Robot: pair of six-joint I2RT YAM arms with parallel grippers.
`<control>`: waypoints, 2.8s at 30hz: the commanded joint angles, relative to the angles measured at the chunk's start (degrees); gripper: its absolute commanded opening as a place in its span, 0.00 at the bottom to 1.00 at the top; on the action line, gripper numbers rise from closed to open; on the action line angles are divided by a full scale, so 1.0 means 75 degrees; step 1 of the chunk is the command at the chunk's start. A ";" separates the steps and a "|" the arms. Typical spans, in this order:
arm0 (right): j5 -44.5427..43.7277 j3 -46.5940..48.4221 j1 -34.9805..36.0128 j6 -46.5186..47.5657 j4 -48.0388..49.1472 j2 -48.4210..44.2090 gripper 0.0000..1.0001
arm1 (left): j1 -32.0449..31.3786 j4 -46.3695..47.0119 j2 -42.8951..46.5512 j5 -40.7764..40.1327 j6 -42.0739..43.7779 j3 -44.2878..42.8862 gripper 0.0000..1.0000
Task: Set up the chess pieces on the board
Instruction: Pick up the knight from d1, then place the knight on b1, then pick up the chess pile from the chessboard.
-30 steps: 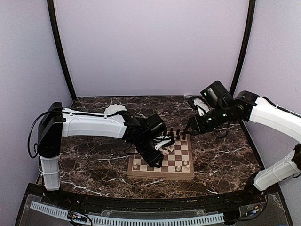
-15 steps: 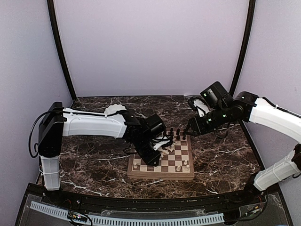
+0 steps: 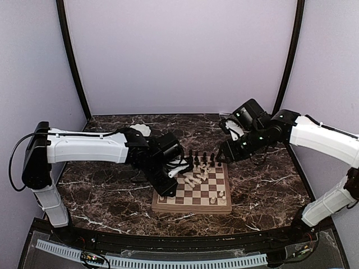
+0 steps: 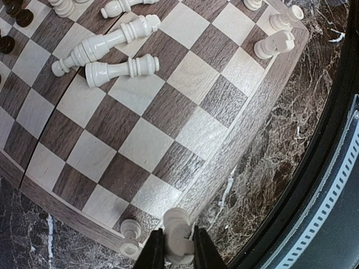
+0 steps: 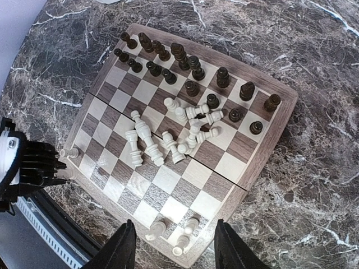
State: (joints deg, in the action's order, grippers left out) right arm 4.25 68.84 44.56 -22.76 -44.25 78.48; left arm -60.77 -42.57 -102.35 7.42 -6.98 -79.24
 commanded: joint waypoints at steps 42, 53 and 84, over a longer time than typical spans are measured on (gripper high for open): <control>0.0156 0.0322 0.0086 0.0824 0.0089 0.0870 0.42 | 0.0231 0.0932 0.1028 -0.0468 -0.0069 0.0190 0.52; 0.0088 0.0798 0.1066 0.1417 0.0176 0.2509 0.30 | 0.1255 0.1818 0.2074 -0.0365 -0.1438 0.0991 0.51; -0.0599 0.2388 0.1372 0.1995 -0.0556 0.4969 0.27 | 0.1453 0.2168 0.2654 -0.0454 -0.1722 0.1532 0.51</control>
State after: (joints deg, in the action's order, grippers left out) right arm -0.67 86.00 54.43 -8.08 -48.29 114.61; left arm -50.35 -27.73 -84.40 3.99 -18.94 -68.82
